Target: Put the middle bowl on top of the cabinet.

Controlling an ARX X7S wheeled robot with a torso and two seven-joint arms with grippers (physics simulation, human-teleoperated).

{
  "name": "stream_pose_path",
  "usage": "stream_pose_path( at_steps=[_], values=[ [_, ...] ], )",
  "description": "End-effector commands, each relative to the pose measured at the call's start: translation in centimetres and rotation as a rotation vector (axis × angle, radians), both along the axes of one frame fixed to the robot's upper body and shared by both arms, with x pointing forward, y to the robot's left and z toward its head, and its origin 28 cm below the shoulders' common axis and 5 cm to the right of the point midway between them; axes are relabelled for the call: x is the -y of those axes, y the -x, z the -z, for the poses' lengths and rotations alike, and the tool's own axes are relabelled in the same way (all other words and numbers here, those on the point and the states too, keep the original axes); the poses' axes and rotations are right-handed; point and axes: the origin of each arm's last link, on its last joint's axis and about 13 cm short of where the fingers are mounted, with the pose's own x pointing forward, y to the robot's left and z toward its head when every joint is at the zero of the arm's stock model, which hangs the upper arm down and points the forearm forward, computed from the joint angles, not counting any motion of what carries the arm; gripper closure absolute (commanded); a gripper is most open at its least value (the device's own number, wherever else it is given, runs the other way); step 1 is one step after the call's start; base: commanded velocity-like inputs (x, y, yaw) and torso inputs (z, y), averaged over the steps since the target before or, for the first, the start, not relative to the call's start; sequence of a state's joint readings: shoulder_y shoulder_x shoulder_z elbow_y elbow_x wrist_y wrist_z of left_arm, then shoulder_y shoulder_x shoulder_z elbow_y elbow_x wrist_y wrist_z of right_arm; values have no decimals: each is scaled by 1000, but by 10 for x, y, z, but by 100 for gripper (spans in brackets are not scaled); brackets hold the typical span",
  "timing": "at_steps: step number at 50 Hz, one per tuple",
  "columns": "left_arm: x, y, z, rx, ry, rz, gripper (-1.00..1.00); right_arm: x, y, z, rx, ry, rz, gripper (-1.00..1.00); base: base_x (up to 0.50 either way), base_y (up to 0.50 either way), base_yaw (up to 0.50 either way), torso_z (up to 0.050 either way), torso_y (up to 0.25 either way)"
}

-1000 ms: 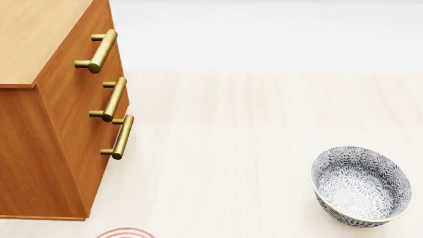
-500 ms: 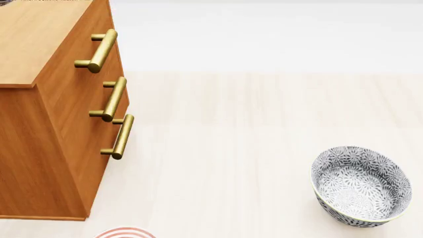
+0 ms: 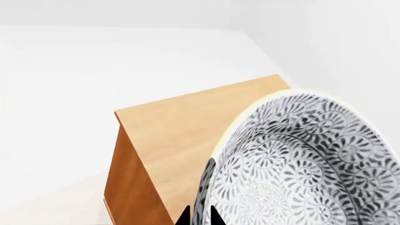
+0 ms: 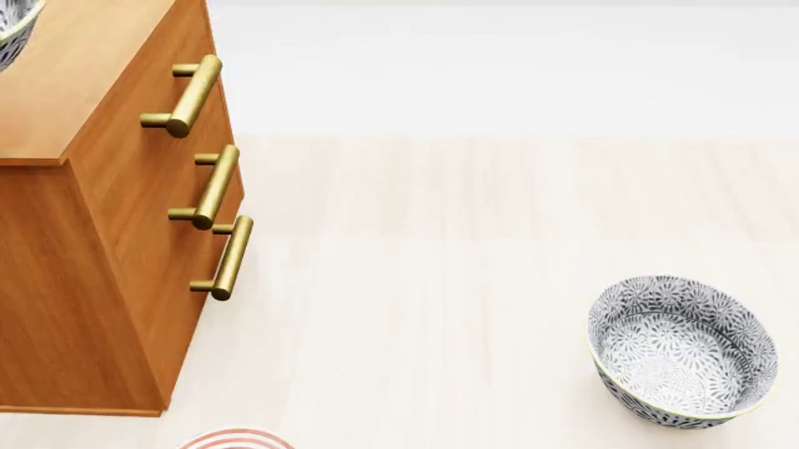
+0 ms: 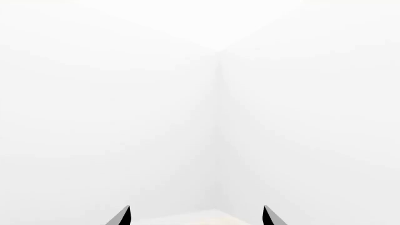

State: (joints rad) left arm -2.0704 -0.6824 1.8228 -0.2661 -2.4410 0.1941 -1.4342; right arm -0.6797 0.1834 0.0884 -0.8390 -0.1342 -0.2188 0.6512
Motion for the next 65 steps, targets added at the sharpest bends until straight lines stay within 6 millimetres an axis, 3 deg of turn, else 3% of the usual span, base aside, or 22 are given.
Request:
stream_pose_path(
  at_steps=[1, 13, 36, 48, 62, 63, 65],
  values=[
    [-10, -6, 10, 5, 16, -19, 100, -1, 2, -1, -1, 3, -1, -100, 0, 0, 0, 0, 0],
    [-16, -16, 28, -29, -26, -70, 100, 0, 1, -1, 2, 3, -1, -100, 0, 0, 0, 0, 1],
    [-16, -23, 34, 0, 8, -39, 100, 0, 0, 0, -2, 9, -7, -100, 0, 0, 0, 0, 0],
    [-15, -38, 57, -35, 25, -38, 100, 0, 2, -1, 4, 9, -5, -100, 0, 0, 0, 0, 0],
    [-22, -41, 66, -63, 37, -53, 100, -1, 3, -2, 5, 14, -5, -100, 0, 0, 0, 0, 0],
    [-22, -41, 66, -62, 34, -51, -100, -1, 3, -2, 5, 15, -5, -100, 0, 0, 0, 0, 0],
    [-23, -40, 66, -59, 36, -48, -100, -2, 3, -2, 5, 15, -6, -100, 0, 0, 0, 0, 0]
  ],
)
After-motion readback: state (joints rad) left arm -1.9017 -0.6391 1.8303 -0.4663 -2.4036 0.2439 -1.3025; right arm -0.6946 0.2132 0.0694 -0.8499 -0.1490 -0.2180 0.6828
